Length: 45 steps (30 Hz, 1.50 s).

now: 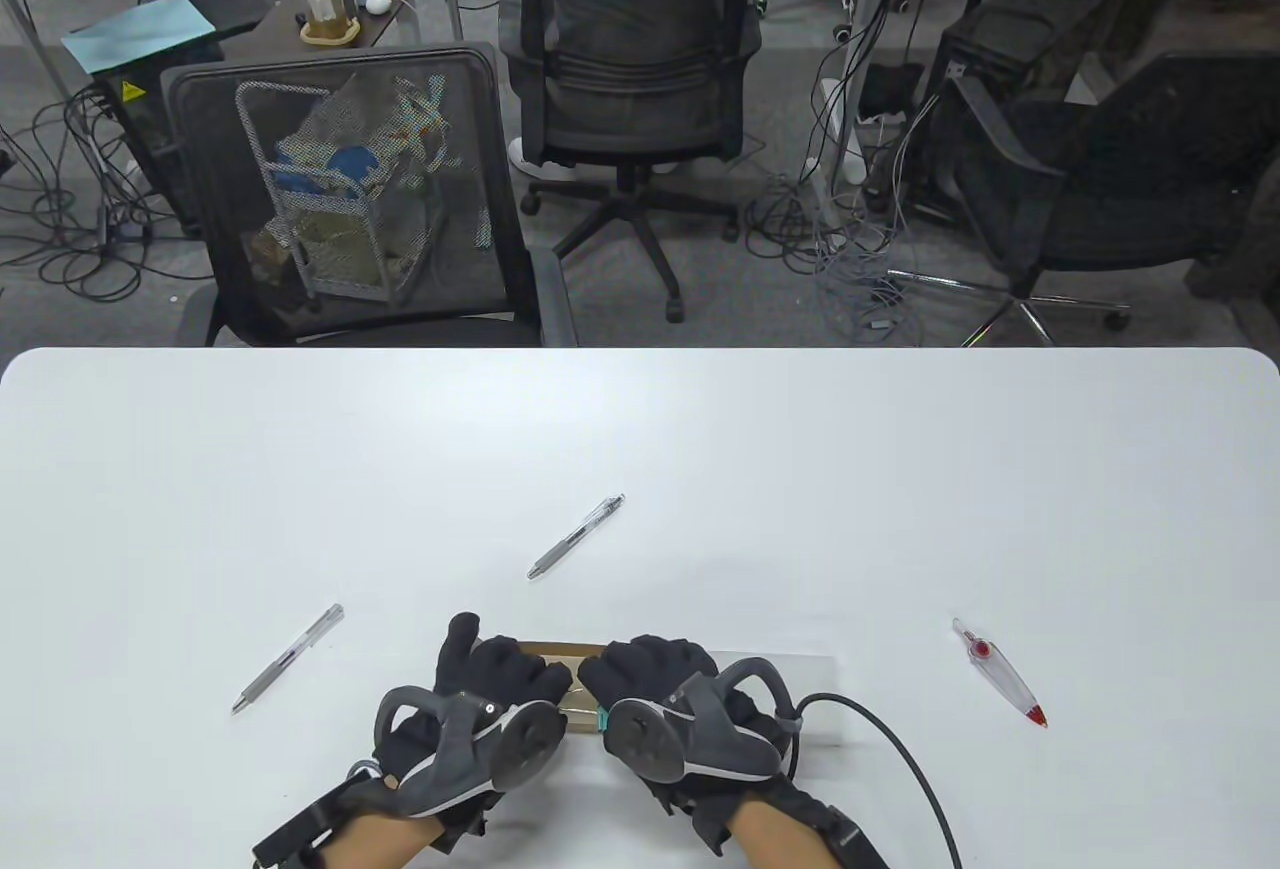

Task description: Pack snap-button pull-out pencil case

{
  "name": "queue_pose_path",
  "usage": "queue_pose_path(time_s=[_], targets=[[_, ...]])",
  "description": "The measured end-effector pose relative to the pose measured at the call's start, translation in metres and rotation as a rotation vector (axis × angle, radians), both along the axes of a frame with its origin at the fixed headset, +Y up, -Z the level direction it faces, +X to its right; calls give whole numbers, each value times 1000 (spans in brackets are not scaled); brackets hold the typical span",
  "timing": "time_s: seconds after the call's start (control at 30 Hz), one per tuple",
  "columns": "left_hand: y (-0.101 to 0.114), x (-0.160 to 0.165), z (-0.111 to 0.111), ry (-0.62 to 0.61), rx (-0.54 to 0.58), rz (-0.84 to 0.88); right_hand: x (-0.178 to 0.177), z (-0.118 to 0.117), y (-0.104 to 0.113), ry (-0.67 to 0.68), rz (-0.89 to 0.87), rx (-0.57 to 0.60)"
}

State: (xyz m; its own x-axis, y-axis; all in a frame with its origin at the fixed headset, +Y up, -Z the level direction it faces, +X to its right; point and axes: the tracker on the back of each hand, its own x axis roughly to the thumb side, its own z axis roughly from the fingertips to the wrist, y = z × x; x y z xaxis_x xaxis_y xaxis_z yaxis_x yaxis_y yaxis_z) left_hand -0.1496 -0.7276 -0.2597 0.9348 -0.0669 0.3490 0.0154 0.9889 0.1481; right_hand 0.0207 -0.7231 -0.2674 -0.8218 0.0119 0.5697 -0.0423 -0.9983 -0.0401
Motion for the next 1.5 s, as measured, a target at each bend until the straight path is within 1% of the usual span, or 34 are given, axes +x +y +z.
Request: queue_pose_path(time_s=[0.17, 0.2, 0.43, 0.5, 0.6, 0.67, 0.77, 0.9, 1.1, 1.33, 1.5], targets=[[-3, 4, 1, -14, -5, -49, -3, 0, -1, 5, 2, -3], [-4, 4, 2, -16, 10, -61, -3, 0, -1, 5, 2, -4], [-3, 2, 2, -17, 26, -29, 2, -3, 3, -5, -31, -15], [-3, 1, 2, -10, 29, -25, 10, -5, 7, -15, -45, -32], [-3, -3, 0, 1, 19, -18, 31, -9, 14, -45, -86, -29], [-3, -5, 0, 7, 19, -18, 46, -14, 16, -80, -86, -56], [-3, -7, -2, 14, 13, -16, 67, -21, 11, -131, -65, -112], [-3, -10, -3, 27, 8, -17, 92, -32, -8, -203, -7, -215], [-5, -12, -5, 44, -11, -22, 106, -41, -35, -232, -14, -302], [-5, -11, -15, 83, -35, -59, 108, -41, -43, -249, -36, -296], [-13, 5, -28, 96, -72, -131, 108, -40, -43, -258, -37, -297]])
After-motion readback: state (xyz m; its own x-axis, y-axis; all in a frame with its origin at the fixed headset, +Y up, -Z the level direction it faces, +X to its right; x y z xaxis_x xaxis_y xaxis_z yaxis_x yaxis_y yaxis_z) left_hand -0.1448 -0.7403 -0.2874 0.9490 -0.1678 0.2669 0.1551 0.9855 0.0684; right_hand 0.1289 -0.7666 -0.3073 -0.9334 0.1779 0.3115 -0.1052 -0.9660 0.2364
